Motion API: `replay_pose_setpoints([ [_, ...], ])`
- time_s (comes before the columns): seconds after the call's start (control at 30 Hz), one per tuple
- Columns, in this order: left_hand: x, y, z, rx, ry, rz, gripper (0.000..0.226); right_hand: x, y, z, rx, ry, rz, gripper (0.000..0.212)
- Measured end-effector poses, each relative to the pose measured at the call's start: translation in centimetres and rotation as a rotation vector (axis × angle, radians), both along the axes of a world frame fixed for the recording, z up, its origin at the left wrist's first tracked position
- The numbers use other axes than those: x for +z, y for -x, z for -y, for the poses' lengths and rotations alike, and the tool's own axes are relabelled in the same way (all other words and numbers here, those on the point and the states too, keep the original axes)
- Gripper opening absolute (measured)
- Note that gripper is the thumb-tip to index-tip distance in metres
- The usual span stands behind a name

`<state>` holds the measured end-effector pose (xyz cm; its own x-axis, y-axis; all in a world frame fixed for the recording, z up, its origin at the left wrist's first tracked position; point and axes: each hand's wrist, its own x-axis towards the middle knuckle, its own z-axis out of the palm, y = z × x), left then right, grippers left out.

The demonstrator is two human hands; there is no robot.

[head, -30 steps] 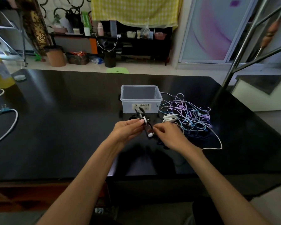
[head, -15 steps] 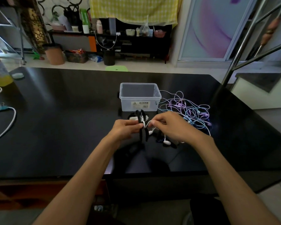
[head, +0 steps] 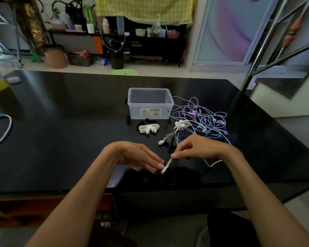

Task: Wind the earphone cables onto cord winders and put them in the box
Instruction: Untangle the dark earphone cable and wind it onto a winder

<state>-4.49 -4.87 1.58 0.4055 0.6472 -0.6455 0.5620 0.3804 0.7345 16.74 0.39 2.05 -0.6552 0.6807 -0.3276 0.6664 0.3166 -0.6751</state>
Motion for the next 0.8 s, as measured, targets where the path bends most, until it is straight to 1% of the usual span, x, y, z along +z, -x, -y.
replay_pose_setpoints([
  [0.07,0.0,-0.1,0.2,-0.087,0.045,0.053,0.026,0.1,-1.0,0.2,0.020,0.232,-0.028,0.027],
  [0.13,0.1,-0.3,0.2,-0.080,0.058,0.131,0.024,0.1,-1.6,0.2,-0.014,0.383,-0.136,0.028],
  [0.27,-0.5,-0.7,-0.1,0.021,0.043,0.383,0.025,-0.5,-1.3,0.0,-0.263,0.508,-0.438,0.028],
  [0.33,-0.5,-1.0,-0.3,0.086,0.035,0.503,0.028,-0.8,-1.0,-0.1,-0.367,0.547,-0.550,0.033],
  [0.4,-0.4,-1.3,-0.6,0.186,0.009,0.601,0.026,-1.3,-0.6,0.0,-0.435,0.575,-0.629,0.038],
  [0.43,-0.3,-1.6,-0.7,0.264,-0.010,0.630,0.025,-1.4,-0.2,0.2,-0.468,0.557,-0.636,0.039],
  [0.47,-0.5,-1.8,-1.0,0.358,-0.025,0.644,0.023,-1.7,0.3,0.3,-0.497,0.493,-0.614,0.037],
  [0.57,-1.1,-2.8,-1.2,0.552,-0.055,0.611,0.020,-2.4,1.5,0.6,-0.574,0.182,-0.458,0.030],
  [0.6,-1.2,-3.2,-1.1,0.584,-0.064,0.597,0.018,-2.6,1.7,0.5,-0.588,0.102,-0.429,0.029],
  [0.67,-1.2,-3.6,-1.0,0.614,-0.084,0.584,0.014,-2.6,1.5,0.2,-0.600,-0.004,-0.437,0.023],
  [0.73,-1.0,-3.8,-0.9,0.617,-0.097,0.587,0.016,-1.9,0.9,0.0,-0.586,-0.030,-0.461,0.020],
  [0.8,-0.7,-3.8,-0.9,0.586,-0.098,0.603,0.019,-1.4,0.3,0.1,-0.570,-0.003,-0.495,0.019],
])
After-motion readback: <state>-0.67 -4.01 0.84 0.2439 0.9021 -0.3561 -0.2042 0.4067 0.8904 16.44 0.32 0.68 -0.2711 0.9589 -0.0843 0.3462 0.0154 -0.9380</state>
